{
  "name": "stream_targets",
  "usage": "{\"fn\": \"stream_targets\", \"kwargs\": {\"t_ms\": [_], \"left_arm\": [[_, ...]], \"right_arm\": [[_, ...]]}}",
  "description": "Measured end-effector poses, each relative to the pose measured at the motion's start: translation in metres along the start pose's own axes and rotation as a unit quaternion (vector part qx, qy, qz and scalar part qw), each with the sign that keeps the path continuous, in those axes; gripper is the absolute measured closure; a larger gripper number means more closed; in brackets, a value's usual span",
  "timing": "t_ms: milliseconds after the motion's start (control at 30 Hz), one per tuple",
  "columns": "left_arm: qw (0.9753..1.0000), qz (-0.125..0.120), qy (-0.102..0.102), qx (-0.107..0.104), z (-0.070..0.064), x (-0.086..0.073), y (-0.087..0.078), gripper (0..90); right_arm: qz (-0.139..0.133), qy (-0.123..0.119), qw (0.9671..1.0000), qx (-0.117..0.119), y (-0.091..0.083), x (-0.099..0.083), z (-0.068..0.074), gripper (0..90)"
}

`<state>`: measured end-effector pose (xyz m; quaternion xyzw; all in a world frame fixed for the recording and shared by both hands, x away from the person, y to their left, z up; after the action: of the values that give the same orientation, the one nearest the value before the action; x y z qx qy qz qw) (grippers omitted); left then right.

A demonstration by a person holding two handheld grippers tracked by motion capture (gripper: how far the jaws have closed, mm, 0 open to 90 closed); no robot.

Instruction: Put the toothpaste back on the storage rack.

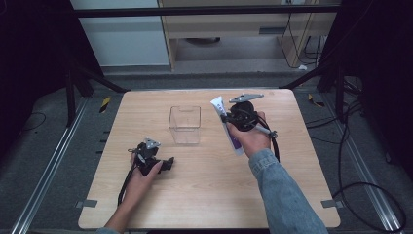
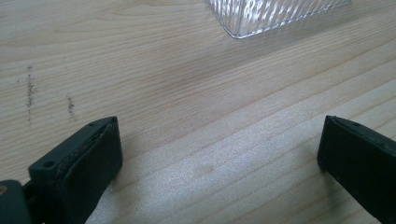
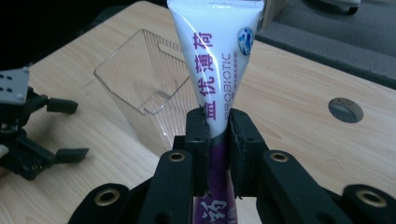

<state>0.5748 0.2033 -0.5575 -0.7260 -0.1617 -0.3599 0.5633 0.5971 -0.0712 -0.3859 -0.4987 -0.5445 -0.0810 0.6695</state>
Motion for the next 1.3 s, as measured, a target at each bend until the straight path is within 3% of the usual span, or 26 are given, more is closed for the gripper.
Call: {"fn": "stream_targets", "kwargs": {"t_ms": [200, 567, 1300], "left_arm": [[1.0, 0.0, 0.0, 0.0, 0.0, 0.0, 0.0, 0.0], [1.0, -0.001, 0.0, 0.0, 0.0, 0.0, 0.0, 0.0], [1.0, 0.0, 0.001, -0.001, 0.0, 0.0, 0.0, 0.0]], "right_arm": [[-0.016, 0.0, 0.9999, -0.004, 0.001, 0.009, 0.0, 79.4], [-0.017, 0.0, 0.9998, -0.002, 0.011, 0.025, 0.002, 79.4], [-0.058, -0.014, 0.998, -0.022, 0.013, 0.079, 0.007, 79.4]]}}
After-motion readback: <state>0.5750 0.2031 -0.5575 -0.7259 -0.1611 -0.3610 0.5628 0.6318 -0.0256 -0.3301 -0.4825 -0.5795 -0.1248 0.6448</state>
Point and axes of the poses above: each handheld gripper's, and its own axes: y roughly forward along the jaws, x roughly out of its top, z roughly to its left, the point moved 7 cm from there along y, roughly forward along the jaws, and after that the axes turned 10 degrees about -y, right-handed, at the moved point
